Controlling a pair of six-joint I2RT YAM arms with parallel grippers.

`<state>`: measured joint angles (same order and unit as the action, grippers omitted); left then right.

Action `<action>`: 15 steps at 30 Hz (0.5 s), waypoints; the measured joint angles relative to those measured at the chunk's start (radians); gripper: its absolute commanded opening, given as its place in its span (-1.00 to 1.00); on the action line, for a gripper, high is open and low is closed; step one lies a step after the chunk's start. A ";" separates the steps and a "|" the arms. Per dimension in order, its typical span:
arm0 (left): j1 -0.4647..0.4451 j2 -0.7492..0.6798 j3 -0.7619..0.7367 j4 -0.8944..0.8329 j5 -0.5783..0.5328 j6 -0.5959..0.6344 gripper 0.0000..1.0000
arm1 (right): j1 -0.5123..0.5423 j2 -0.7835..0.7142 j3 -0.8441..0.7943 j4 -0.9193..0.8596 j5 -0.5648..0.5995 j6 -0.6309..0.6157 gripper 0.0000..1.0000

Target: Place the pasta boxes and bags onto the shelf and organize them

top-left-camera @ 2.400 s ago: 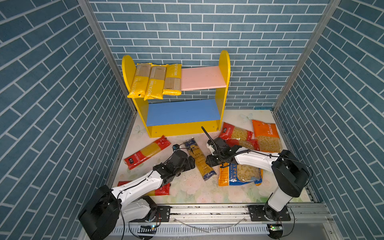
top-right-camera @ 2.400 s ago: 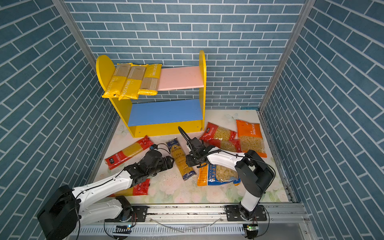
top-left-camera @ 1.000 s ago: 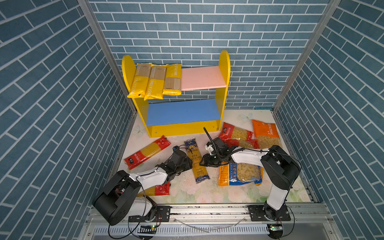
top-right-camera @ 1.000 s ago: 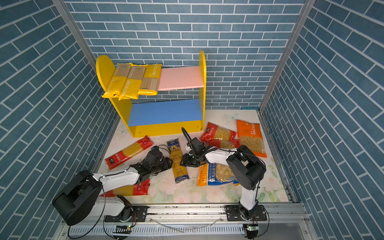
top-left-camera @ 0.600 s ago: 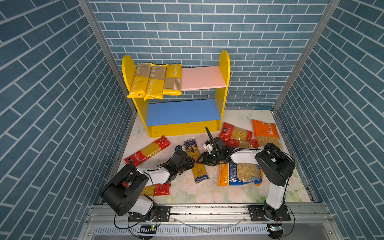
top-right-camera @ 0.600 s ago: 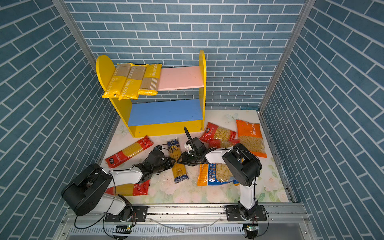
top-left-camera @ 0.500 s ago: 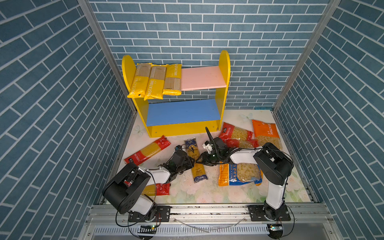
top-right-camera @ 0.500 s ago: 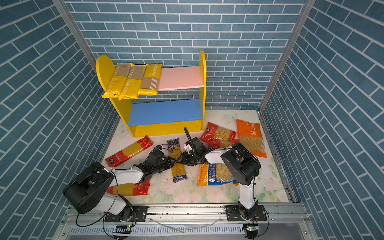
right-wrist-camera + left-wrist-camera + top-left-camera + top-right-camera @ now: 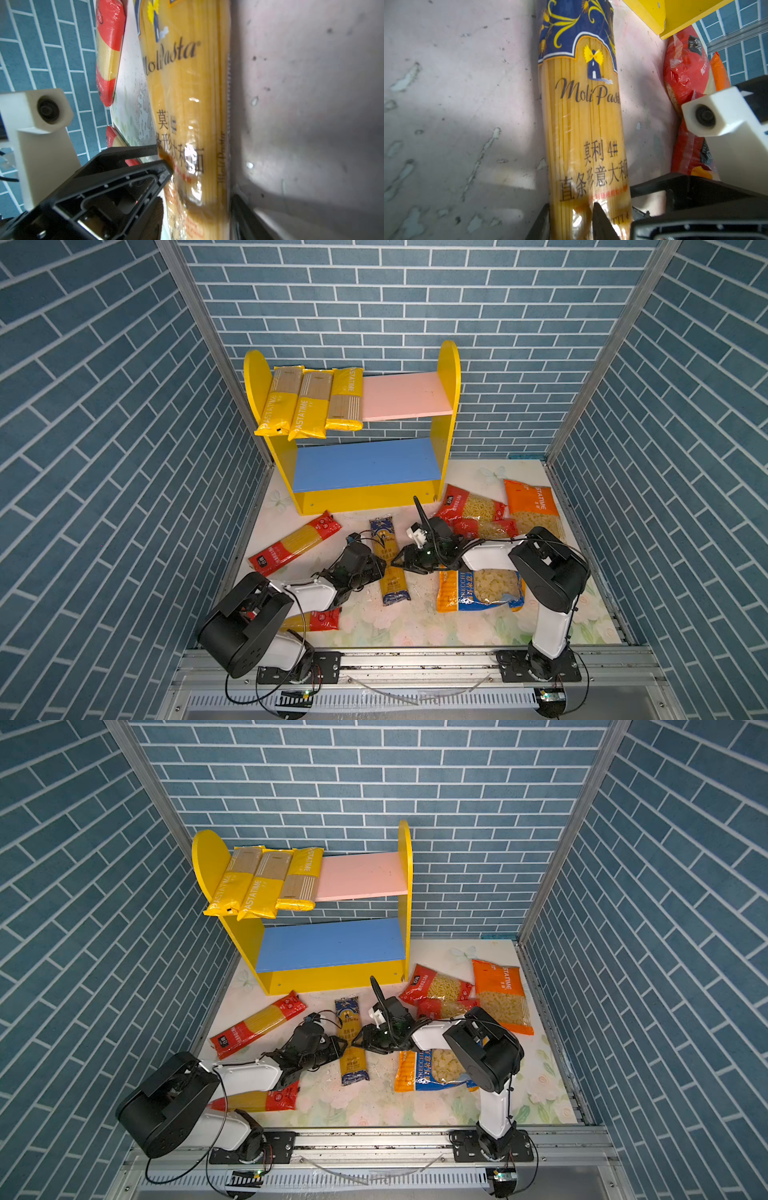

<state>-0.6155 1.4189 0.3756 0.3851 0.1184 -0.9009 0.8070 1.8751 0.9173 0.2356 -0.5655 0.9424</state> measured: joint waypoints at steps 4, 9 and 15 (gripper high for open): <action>0.000 0.008 -0.008 0.024 0.004 -0.004 -0.33 | 0.000 0.001 0.000 -0.002 0.003 0.002 0.05; 0.000 0.011 -0.014 0.041 0.006 -0.005 -0.38 | 0.002 0.029 0.000 0.056 -0.011 0.007 -0.05; 0.000 0.018 -0.023 0.065 0.008 -0.013 -0.45 | 0.003 0.057 0.001 0.116 -0.031 0.022 -0.24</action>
<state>-0.6155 1.4368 0.3527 0.4503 0.1261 -0.9134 0.8097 1.9324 0.9180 0.3519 -0.5968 0.9646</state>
